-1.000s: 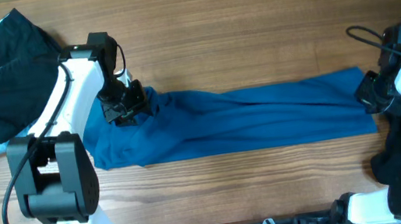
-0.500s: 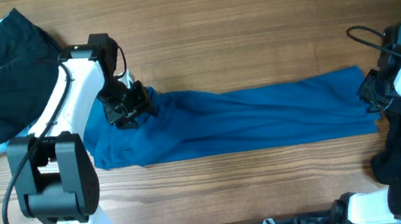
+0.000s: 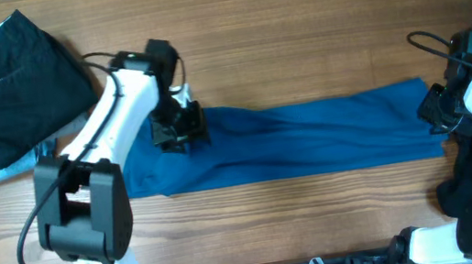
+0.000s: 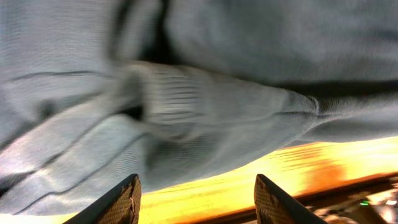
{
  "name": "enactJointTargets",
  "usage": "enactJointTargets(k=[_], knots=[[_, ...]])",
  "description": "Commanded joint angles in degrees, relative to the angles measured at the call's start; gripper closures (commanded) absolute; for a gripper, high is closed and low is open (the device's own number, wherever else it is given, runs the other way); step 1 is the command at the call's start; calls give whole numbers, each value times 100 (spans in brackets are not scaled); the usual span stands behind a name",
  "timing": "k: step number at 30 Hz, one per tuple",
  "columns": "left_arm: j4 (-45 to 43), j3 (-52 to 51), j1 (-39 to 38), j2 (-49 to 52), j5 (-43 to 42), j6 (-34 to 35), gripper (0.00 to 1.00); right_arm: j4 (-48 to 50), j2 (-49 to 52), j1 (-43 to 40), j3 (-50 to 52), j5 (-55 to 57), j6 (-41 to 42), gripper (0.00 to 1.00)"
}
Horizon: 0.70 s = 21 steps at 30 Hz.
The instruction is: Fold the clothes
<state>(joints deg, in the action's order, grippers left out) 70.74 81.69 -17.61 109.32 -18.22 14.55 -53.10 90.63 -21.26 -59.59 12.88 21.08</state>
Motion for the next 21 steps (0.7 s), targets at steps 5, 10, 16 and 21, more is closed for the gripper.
enactJointTargets(k=[5, 10, 16, 21], knots=[[-284, -9, -997, 63, 1117, -219, 38, 55, -85, -20, 9, -55, -11, 49], [-286, -9, -1401, 63, 1471, -389, 37, 57, -85, -20, 9, -55, -9, 49], [-551, -455, -1604, 63, 1982, -389, 36, 57, -85, -20, 9, -55, -9, 49], [-741, -671, -1604, 63, 1980, -387, 48, 52, -85, -20, 9, -57, -9, 49]])
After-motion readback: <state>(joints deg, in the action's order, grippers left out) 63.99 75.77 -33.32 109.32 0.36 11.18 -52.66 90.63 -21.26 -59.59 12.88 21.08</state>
